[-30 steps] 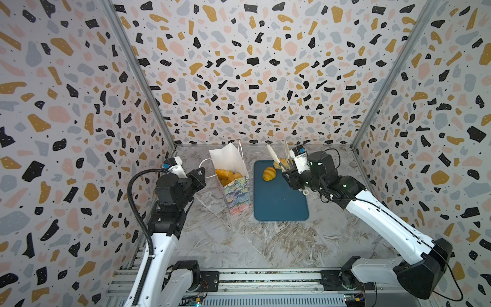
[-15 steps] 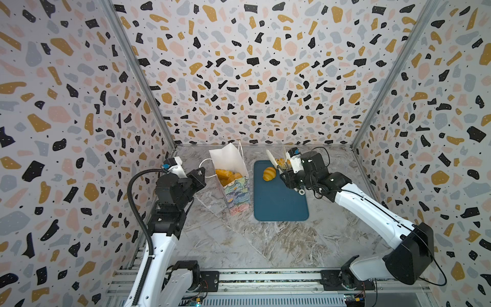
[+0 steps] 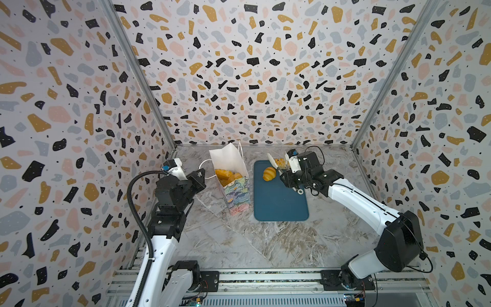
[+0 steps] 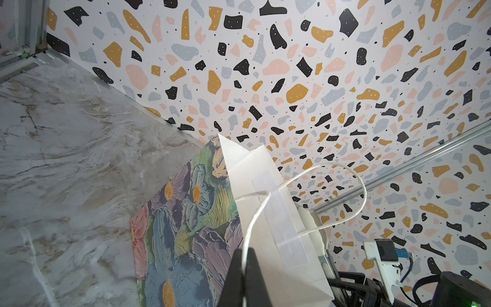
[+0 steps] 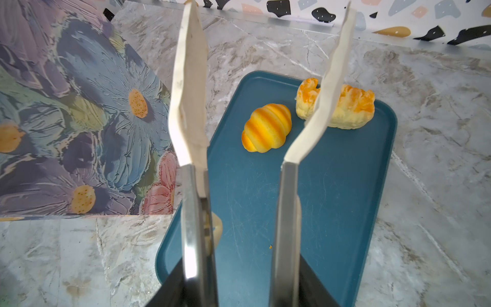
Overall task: Pack bread into a paper bag
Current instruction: Pick up the bread from the tray.
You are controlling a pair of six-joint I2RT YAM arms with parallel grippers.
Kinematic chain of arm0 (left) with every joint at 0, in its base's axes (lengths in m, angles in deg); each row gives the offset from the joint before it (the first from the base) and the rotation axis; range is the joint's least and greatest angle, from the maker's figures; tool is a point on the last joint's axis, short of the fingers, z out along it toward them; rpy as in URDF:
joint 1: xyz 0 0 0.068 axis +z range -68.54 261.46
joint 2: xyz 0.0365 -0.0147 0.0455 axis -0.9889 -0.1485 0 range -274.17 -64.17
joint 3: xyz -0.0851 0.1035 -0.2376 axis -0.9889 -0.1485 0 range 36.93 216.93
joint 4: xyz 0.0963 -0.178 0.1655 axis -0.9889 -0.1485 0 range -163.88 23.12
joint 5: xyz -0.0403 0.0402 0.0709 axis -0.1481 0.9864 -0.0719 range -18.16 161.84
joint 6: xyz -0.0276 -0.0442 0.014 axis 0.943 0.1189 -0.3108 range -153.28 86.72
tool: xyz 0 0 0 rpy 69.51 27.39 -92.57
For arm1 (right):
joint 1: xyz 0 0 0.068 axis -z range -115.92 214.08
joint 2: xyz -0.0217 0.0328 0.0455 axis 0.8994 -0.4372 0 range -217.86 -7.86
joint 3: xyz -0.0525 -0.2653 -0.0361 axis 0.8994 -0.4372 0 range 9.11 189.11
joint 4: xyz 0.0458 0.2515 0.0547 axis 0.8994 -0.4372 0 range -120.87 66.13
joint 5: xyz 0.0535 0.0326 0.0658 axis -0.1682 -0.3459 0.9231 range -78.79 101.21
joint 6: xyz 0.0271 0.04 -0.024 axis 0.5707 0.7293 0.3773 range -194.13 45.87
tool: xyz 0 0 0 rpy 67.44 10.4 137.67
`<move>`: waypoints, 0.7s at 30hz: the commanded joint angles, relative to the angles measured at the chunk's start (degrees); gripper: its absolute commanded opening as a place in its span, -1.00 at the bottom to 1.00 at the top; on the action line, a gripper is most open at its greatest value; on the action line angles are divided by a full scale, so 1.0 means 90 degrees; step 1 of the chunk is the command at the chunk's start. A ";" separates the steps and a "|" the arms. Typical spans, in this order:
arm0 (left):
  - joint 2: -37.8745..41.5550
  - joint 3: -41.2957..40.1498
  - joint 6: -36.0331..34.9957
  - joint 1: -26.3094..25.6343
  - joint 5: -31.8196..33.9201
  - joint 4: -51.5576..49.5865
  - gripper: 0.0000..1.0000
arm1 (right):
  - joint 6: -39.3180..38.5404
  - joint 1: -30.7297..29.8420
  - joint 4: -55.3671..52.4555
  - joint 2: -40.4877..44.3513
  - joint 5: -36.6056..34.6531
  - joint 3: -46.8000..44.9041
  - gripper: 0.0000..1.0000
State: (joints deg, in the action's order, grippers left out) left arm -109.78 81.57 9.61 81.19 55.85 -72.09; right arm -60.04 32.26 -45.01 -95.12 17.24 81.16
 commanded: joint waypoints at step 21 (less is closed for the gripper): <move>0.0048 -0.0074 0.0029 0.0021 -0.0125 0.0223 -1.00 | 0.0339 0.0085 -0.0465 -0.1088 0.0083 0.0777 0.11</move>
State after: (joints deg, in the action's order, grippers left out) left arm -109.82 81.18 9.85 81.19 55.66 -71.72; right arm -57.58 32.85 -47.96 -104.72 18.09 84.76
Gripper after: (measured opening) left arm 0.048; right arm 0.557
